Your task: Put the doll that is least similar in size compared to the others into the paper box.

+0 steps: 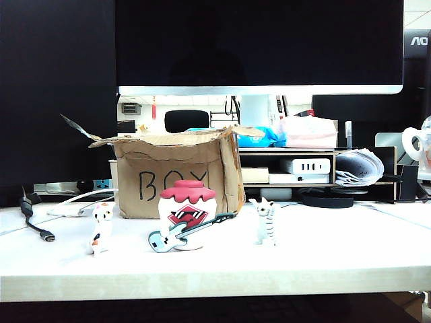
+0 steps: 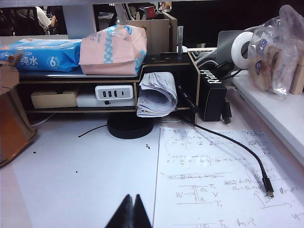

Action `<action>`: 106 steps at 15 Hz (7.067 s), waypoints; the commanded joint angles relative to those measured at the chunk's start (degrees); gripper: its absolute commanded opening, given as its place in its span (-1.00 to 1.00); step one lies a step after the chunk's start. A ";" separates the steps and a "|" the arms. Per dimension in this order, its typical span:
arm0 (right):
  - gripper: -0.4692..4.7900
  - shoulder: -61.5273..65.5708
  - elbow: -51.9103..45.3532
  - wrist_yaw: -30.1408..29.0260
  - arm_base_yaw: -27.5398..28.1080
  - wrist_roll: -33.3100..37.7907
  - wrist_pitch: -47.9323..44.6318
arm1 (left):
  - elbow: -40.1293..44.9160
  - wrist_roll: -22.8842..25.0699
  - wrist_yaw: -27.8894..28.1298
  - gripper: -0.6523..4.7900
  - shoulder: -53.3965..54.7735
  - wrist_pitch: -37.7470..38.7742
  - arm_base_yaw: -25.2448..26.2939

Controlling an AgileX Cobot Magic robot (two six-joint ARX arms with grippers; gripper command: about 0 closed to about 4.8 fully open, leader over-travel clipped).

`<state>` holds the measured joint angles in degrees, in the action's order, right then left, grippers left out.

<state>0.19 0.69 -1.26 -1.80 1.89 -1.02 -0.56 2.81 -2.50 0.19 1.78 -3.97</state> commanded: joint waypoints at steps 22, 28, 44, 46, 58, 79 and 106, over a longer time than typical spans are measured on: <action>-0.82 -0.02 -0.17 0.02 -0.04 -0.04 -0.94 | -0.07 -0.02 0.33 -0.78 0.22 -0.59 -3.30; -0.82 -0.02 -0.17 0.00 -0.07 -0.04 -0.92 | -0.07 0.00 -0.28 -0.78 15.74 -0.57 -25.70; -0.83 31.06 33.33 -35.21 -0.57 17.14 -16.15 | -0.07 1.27 -0.26 -0.78 18.49 -0.57 -32.74; -0.83 45.03 43.82 -48.15 -4.13 16.52 -11.04 | -0.07 1.27 -0.26 -0.78 18.49 -0.59 -32.74; 1.00 88.17 71.08 -12.50 -43.17 -23.32 40.24 | -0.07 1.27 -0.20 -0.78 18.49 -0.57 -32.74; 1.00 105.37 70.99 2.05 -44.06 -22.88 22.10 | -0.07 1.27 -0.15 -0.78 18.45 -0.59 -32.74; 1.00 93.79 72.59 9.33 -43.80 -21.35 28.85 | -0.07 1.27 -0.15 -0.78 18.45 -0.59 -32.74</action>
<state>95.79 72.97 7.90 -45.56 -20.23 28.21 -0.54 3.86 -2.50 18.65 1.98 -36.80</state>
